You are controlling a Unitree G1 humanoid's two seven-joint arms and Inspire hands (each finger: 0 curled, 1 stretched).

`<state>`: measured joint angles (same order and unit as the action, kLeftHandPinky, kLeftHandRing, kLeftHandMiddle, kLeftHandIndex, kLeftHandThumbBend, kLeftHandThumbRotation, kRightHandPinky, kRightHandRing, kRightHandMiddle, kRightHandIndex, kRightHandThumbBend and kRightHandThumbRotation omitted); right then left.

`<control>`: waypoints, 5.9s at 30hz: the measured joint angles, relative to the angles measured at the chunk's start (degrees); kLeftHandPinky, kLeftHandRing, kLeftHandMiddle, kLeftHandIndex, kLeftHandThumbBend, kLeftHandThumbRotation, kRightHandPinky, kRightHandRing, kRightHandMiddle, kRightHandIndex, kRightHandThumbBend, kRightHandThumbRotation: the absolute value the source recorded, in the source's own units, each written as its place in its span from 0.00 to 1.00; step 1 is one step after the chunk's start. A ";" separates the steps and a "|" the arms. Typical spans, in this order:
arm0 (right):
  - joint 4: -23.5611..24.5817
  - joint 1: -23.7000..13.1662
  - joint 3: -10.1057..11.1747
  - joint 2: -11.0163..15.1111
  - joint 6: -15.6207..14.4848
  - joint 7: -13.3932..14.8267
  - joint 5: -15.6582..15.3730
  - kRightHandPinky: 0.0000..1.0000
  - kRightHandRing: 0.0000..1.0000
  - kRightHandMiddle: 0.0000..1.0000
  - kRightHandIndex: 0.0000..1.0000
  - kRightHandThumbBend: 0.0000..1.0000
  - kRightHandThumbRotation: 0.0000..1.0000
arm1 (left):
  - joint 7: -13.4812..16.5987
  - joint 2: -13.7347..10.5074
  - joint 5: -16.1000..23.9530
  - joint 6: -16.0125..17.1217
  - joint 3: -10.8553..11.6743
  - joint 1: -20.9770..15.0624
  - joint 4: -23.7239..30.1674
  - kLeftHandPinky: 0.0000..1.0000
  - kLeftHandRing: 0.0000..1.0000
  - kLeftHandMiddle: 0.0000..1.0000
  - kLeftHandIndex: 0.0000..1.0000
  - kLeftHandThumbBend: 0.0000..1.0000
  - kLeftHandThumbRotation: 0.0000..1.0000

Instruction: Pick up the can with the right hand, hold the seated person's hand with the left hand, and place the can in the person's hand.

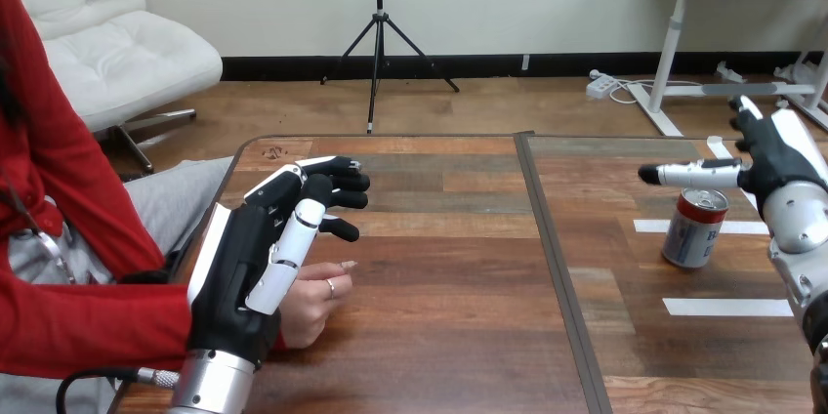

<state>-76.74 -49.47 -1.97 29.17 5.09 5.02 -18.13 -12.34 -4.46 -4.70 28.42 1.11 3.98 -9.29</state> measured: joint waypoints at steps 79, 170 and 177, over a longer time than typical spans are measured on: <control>-0.43 6.33 -3.85 -1.99 -0.33 2.22 -2.06 0.56 0.62 0.65 0.65 0.94 0.00 | 0.09 -0.55 0.76 -1.69 0.00 0.00 0.19 0.47 0.61 0.61 0.55 0.40 0.78; -0.42 7.44 -2.69 -4.15 11.87 3.12 -0.84 0.40 0.43 0.47 0.49 0.79 0.00 | 6.60 -4.40 7.02 5.91 3.16 -0.88 -0.81 0.50 0.57 0.58 0.56 0.42 0.47; -0.10 7.45 -3.01 -4.15 13.30 2.03 -1.00 0.41 0.43 0.47 0.49 0.79 0.00 | 7.51 -5.04 8.27 5.82 4.08 -1.12 -0.81 0.53 0.59 0.59 0.57 0.47 0.46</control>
<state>-76.84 -42.03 -4.98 25.02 18.39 7.04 -19.13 -4.82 -9.51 3.57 34.24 5.19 2.86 -10.10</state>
